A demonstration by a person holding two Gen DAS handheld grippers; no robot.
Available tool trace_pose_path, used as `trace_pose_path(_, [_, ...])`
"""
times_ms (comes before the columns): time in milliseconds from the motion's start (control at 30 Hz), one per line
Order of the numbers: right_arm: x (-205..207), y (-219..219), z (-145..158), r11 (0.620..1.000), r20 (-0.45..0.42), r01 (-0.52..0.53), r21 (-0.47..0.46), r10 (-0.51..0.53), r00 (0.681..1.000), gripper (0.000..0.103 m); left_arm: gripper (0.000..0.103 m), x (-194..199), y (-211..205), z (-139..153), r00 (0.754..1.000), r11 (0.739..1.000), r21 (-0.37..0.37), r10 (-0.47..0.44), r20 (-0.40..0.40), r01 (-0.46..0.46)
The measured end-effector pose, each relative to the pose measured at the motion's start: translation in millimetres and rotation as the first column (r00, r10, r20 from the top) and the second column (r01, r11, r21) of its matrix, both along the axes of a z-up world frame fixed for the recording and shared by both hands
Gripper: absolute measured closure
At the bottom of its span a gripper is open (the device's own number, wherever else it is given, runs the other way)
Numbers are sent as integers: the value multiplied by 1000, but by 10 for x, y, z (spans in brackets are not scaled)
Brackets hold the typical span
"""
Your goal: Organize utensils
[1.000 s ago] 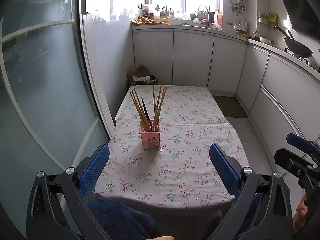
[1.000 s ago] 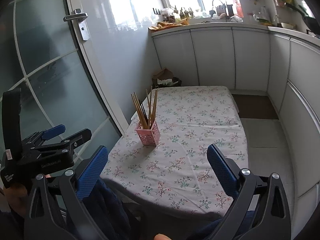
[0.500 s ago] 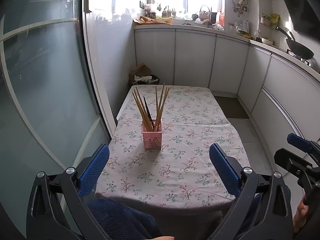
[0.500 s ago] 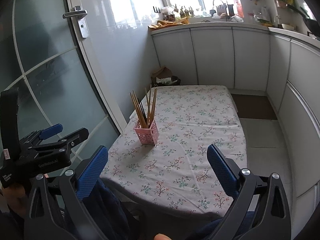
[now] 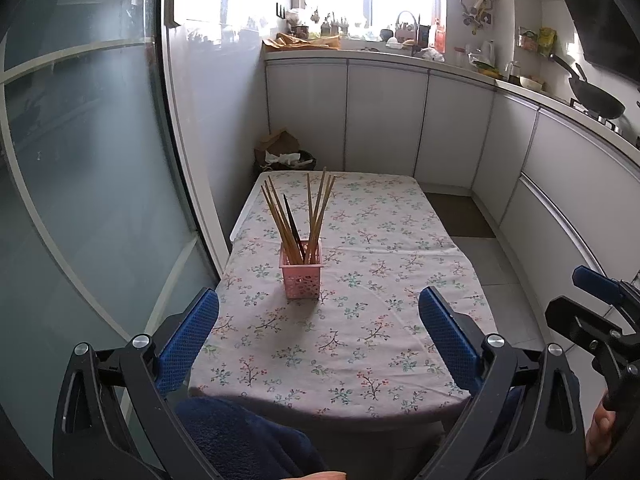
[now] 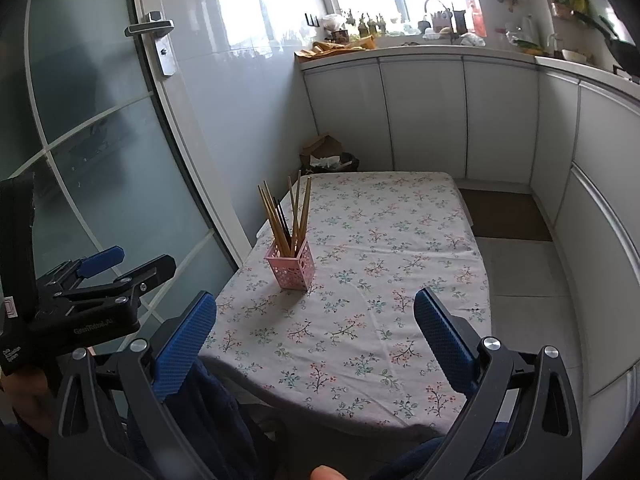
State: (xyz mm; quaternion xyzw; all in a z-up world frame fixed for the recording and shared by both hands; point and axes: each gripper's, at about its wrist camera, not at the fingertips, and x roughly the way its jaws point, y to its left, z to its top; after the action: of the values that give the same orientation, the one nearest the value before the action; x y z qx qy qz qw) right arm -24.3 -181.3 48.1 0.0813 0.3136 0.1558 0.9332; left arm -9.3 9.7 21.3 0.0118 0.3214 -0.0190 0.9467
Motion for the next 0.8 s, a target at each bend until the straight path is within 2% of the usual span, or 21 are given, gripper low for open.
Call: trace_pose_path(800, [16, -59, -6, 1000, -7, 12, 2, -12, 1000, 7, 7, 14, -64, 19, 1000, 1000, -3, -6, -1, 6])
